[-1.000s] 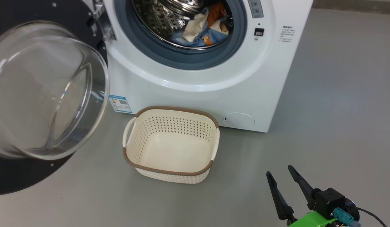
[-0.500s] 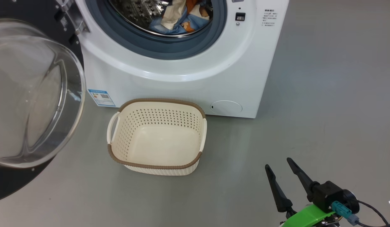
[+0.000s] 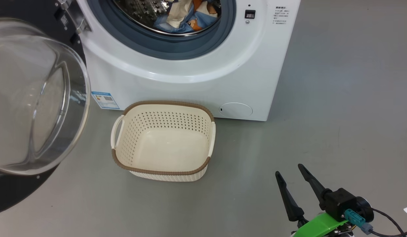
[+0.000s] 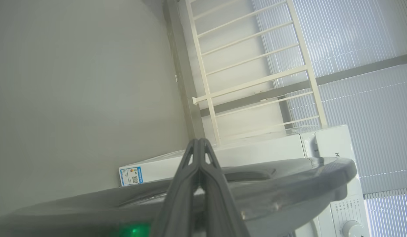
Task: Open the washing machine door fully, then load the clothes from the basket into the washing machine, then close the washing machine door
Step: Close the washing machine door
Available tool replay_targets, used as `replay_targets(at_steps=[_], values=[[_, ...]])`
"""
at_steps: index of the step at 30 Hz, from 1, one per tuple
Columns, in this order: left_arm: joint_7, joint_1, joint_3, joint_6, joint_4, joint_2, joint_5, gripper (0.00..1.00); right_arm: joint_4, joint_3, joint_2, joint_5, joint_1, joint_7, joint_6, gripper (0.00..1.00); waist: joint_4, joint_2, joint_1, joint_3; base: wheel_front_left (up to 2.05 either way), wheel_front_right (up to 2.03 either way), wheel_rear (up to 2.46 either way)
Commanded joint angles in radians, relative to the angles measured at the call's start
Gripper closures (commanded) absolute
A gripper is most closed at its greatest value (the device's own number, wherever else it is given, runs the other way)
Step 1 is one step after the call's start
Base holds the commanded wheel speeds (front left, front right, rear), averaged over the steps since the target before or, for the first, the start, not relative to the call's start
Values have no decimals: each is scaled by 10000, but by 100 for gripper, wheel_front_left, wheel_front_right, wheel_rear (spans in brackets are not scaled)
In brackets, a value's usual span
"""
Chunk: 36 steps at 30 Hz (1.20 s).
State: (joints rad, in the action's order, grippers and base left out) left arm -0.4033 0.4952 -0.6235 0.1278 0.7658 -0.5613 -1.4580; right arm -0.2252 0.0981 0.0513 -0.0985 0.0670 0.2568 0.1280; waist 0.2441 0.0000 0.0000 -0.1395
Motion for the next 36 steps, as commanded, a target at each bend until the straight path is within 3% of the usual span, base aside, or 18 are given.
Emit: replay_targets(at_steps=[1,12,30,36], values=[[-377,-43,19,28,-322,-551,-69,100,174,319,-11,-27,308,49,27,0,16,0,0,9,0,0,0],[-1751,-579,-265,29,-1319,-160,-1111,100,110,341,-11,-282,261,49,27,0,68,0,0,95,0,0,0],[-4946,-2224,36,-108,-3607,1389,-2845,100,-66,478,-11,-581,112,49,27,0,139,0,0,409,0,0,0],[-5438,-2866,179,-68,-5015,2115,-3151,100,-134,551,-11,-708,73,49,27,0,51,0,0,440,0,0,0]])
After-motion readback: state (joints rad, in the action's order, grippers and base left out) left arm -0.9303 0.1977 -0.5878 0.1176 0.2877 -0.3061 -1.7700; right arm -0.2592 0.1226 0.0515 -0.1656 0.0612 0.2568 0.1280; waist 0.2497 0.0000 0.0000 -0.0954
